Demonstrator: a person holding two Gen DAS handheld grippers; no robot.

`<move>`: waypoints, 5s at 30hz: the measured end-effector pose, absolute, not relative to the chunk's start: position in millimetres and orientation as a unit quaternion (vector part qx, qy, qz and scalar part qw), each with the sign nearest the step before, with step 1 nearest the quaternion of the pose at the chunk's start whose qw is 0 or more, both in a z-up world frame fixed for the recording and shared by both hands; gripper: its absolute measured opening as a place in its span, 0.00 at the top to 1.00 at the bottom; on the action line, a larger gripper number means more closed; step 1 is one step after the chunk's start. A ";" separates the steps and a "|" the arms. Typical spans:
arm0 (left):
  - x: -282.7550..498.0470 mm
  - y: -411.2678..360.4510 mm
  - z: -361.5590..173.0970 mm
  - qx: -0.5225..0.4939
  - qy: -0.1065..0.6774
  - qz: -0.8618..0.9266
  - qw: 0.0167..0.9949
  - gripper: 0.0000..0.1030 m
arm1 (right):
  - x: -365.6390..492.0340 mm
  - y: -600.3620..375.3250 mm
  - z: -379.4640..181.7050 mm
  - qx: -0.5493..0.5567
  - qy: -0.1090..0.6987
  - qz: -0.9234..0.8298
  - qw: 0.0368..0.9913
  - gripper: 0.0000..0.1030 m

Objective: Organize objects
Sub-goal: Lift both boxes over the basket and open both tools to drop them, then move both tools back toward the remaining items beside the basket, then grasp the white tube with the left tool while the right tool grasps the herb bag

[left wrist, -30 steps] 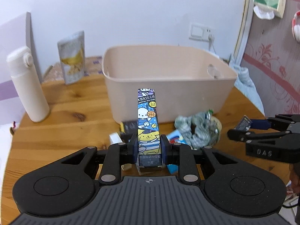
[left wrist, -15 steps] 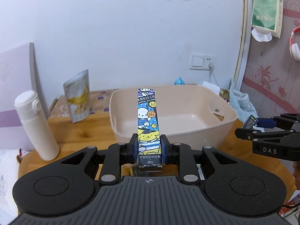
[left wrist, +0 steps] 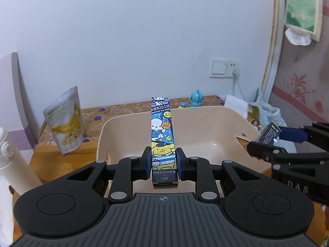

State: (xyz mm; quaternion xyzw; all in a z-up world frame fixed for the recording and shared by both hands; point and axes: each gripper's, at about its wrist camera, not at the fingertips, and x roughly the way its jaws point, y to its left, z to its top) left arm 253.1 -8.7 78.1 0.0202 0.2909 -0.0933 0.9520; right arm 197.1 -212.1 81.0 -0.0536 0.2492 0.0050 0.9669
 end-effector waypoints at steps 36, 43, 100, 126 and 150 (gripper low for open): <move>349.9 -22.5 2.8 0.065 0.474 -0.064 0.876 0.51 | 333.5 -208.4 3.9 -0.078 0.466 0.028 0.881 0.30; 337.8 -16.8 30.0 0.054 0.431 -0.060 0.899 0.29 | 312.2 -208.5 28.6 -0.080 0.418 0.016 0.905 0.08; 201.4 64.9 -25.7 0.022 0.443 -0.043 0.895 0.13 | 181.0 -223.8 -25.7 0.000 0.436 -0.002 0.900 0.13; 207.7 70.1 -40.8 -0.017 0.434 -0.020 0.900 0.52 | 194.3 -203.0 -41.8 0.104 0.467 0.057 0.876 0.63; 183.2 64.9 -20.6 0.007 0.423 -0.045 0.905 0.86 | 169.7 -212.0 -17.8 0.061 0.433 0.047 0.898 0.68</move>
